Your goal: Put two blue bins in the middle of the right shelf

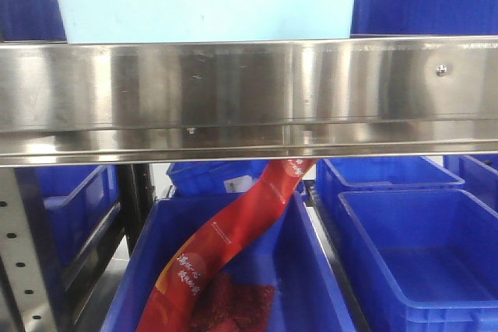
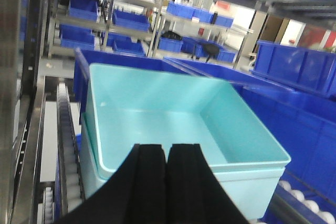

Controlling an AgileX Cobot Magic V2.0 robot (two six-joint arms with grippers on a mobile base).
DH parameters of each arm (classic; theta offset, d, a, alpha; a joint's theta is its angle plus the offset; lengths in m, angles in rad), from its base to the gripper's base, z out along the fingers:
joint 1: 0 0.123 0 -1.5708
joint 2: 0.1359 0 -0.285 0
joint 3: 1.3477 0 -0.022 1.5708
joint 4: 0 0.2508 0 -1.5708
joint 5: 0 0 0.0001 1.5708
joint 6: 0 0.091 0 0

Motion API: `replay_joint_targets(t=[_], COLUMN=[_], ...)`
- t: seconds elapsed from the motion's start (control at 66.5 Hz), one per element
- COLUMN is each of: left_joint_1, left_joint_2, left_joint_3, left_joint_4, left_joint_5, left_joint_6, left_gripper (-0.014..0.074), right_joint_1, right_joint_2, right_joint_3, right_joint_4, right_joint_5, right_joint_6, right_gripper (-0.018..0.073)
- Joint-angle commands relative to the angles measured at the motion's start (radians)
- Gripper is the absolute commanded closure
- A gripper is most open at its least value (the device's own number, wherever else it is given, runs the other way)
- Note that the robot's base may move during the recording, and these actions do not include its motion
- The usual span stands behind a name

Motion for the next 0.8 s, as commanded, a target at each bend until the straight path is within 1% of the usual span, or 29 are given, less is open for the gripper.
replay_joint_targets(t=[0.0, 0.451, 0.512, 0.587, 0.632, 0.707, 0.782], left_joint_1=[-0.007, -0.007, -0.007, -0.007, -0.007, -0.007, -0.007], left_joint_2=[-0.008, -0.008, -0.008, -0.008, -0.008, -0.008, -0.008], left_joint_3=[0.002, 0.002, 0.002, 0.002, 0.002, 0.002, 0.002], left_joint_4=[-0.002, -0.002, -0.002, -0.002, -0.002, -0.002, -0.002], left_joint_5=[-0.023, -0.026, -0.026, -0.026, -0.026, -0.029, -0.035], left_joint_6=[-0.004, -0.004, -0.004, -0.004, -0.004, -0.004, -0.004], left_gripper=[0.0707, 0.0707, 0.0707, 0.0707, 0.0707, 0.0707, 0.0707], right_joint_1=[0.002, 0.002, 0.001, -0.007, -0.030, -0.093, -0.167], right_joint_2=[-0.028, -0.052, -0.072, -0.110, -0.138, -0.188, -0.235], right_joint_3=[0.003, 0.009, 0.052, 0.143, 0.200, 0.274, 0.346], right_joint_4=[0.003, 0.003, 0.007, 0.092, 0.111, 0.188, 0.222], right_joint_5=[-0.026, -0.040, -0.113, -0.222, -0.233, -0.206, -0.206], right_joint_6=[-0.003, -0.003, -0.003, -0.003, -0.047, -0.225, -0.352], right_gripper=[0.0722, 0.0722, 0.0722, 0.0722, 0.0725, 0.0725, 0.0725])
